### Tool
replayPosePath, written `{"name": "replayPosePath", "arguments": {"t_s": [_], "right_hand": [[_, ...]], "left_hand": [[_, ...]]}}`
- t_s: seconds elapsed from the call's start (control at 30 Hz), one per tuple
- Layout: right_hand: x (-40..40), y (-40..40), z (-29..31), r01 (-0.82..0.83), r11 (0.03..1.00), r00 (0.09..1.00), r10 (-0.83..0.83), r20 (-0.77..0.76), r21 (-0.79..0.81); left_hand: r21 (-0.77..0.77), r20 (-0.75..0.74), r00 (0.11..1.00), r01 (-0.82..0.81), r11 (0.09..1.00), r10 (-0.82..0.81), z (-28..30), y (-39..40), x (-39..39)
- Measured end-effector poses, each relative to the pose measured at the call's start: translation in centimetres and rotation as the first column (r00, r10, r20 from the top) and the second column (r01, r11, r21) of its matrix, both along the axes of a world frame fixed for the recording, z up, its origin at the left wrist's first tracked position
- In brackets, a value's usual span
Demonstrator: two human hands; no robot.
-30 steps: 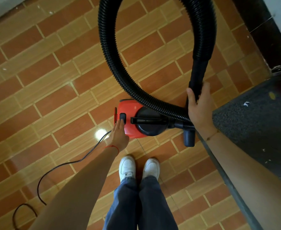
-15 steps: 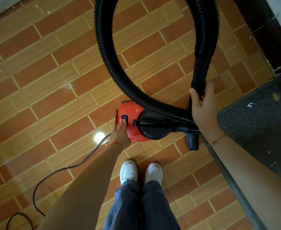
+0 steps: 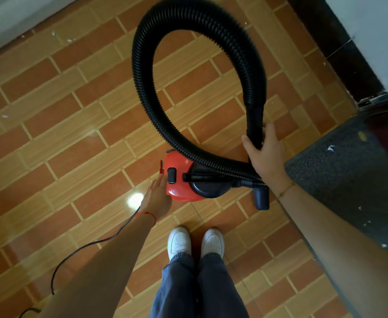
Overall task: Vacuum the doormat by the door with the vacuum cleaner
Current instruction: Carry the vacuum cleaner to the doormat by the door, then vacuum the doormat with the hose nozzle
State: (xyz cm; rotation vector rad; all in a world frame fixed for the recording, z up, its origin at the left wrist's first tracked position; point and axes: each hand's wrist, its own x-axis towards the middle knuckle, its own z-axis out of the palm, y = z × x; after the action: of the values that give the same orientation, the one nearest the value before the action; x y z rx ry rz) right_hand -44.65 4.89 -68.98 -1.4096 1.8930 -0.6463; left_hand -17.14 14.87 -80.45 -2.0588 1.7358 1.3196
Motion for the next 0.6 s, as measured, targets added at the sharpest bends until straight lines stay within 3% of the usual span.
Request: {"name": "replayPosePath", "arguments": {"t_s": [0.17,0.33,0.47,0.53,0.6], "right_hand": [[0.4,-1.8,4.6,0.048,0.989,0.998,-0.053,0.035,0.14],[0.0,-1.7,7.7,0.024,0.964,1.0,-0.024,-0.003,0.266],[0.0,-1.4,9.1,0.033,0.945,0.999,-0.027,-0.022,0.324],[0.2,-1.1,9.7,0.049,0.931,0.999,-0.045,-0.02,0.363],[0.4,-0.8,10.3,0.044,0.911,0.999,-0.04,-0.019,0.409]], "left_hand": [[-0.234,-0.091,0.996,-0.004,0.972,-0.018,7.9,-2.2,-0.9],[-0.403,-0.167,0.982,-0.147,0.903,0.085,17.1,-5.6,-2.0],[-0.653,-0.135,0.99,-0.053,0.755,-0.047,24.0,-7.5,-3.5],[-0.774,-0.091,0.974,0.061,0.63,-0.207,27.1,-8.6,-4.7],[-0.851,0.042,0.94,0.212,0.481,-0.339,29.8,-9.9,-6.2]]}}
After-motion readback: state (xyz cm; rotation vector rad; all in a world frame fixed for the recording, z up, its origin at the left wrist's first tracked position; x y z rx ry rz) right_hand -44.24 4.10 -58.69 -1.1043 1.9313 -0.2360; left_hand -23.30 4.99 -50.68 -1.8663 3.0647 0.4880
